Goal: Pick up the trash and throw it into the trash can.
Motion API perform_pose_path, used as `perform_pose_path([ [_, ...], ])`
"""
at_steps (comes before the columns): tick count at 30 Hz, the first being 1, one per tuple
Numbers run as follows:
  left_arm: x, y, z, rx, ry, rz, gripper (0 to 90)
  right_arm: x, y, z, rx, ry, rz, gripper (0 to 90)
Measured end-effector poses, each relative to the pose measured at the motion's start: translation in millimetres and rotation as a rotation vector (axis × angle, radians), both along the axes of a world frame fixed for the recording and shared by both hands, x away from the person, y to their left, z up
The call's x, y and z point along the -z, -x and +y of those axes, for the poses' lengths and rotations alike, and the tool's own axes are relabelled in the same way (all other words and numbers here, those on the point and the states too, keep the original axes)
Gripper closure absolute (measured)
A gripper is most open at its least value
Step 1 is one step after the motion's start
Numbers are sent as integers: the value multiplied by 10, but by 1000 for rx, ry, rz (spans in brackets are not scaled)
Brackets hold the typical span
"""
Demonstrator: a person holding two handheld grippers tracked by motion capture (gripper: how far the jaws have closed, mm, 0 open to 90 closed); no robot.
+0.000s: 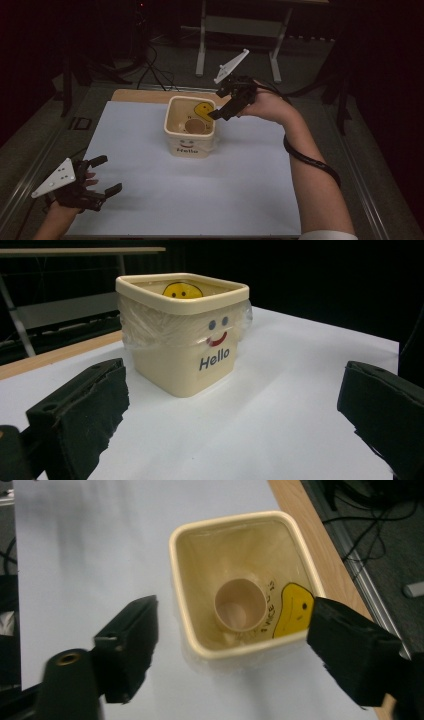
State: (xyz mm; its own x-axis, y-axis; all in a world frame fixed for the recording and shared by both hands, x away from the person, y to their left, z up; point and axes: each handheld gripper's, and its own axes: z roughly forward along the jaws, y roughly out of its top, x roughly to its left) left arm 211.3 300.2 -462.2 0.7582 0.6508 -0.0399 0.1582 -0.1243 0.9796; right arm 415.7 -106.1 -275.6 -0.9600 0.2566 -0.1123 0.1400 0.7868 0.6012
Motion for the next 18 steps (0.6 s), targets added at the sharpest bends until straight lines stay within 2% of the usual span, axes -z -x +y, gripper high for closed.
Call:
perform_pose_path([
  [4,-7,-2,-7,1,1,-2,9,14,72,-118,38,-33,-4,130],
  [5,-5,-5,-12,3,1,-1,9,22,86,-154,41,-39,7,103],
  [8,-2,-11,-19,5,-3,0,9,43,121,-217,51,-54,11,103],
  [9,-2,-15,-21,5,-3,0,9,87,163,-291,56,-60,-2,103],
  [11,-3,-14,-20,4,-2,0,9,103,176,-313,58,-60,-7,103],
  [18,0,-18,-19,4,-4,2,9,355,272,-492,95,-72,8,104],
])
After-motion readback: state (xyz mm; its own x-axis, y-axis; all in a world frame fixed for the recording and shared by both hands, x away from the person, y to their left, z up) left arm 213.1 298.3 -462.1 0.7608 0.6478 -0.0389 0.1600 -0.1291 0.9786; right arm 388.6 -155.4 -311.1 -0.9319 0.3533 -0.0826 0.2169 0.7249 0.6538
